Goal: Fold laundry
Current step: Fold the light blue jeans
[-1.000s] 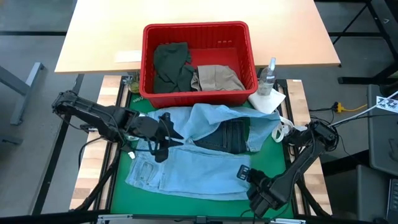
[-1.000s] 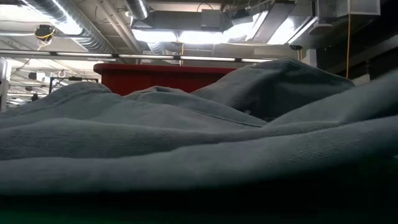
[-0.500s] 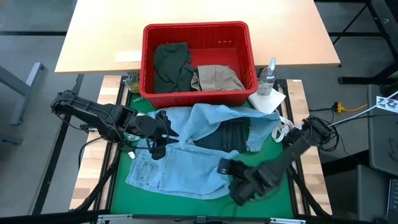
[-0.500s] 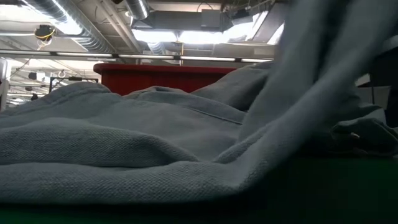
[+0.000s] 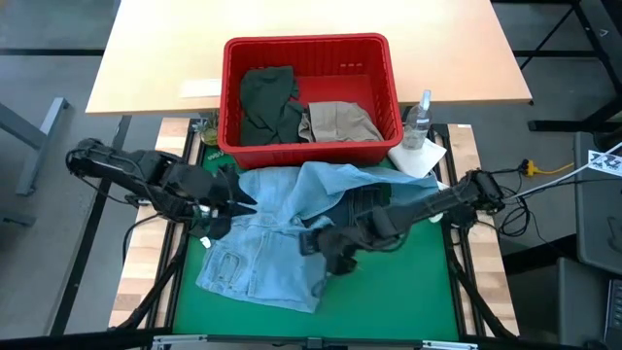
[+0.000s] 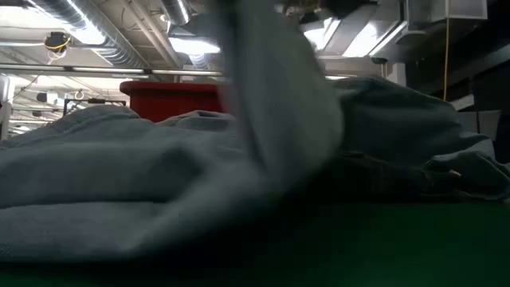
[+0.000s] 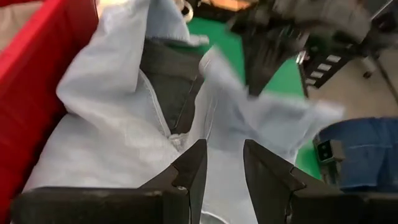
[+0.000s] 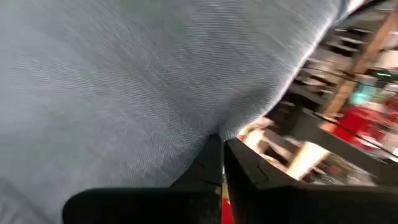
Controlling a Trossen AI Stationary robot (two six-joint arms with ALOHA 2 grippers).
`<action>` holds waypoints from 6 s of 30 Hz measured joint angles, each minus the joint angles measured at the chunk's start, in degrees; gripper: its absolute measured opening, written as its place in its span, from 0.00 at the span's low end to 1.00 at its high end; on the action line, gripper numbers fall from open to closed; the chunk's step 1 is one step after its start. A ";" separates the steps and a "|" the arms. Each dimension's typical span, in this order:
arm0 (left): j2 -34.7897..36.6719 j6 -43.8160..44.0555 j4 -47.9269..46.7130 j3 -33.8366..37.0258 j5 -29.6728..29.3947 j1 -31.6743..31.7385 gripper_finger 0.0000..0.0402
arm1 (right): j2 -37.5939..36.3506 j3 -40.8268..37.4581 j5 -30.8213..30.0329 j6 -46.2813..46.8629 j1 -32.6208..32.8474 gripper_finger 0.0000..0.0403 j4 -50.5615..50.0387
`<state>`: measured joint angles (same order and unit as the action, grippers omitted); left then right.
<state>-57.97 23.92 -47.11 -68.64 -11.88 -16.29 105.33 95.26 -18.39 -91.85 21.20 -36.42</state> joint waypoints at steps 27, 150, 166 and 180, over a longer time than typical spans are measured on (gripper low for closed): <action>4.74 0.00 0.00 0.00 -2.21 0.00 0.25 | 24.89 6.24 22.51 -10.51 -8.16 0.01 57.77; -0.05 59.92 9.87 39.81 6.41 -17.77 0.25 | -11.09 -10.66 -28.59 67.85 2.42 0.43 -37.32; -2.19 63.44 8.67 39.80 6.53 -18.97 0.39 | -11.03 -10.65 -27.45 67.78 2.44 0.43 -37.00; -4.20 64.18 10.49 39.76 9.69 -19.08 0.08 | -11.01 -10.64 -27.31 67.74 2.44 0.43 -36.75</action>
<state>-62.17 88.10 -36.62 -28.88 -2.19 -35.38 94.32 84.62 -45.69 -24.12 23.64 -73.17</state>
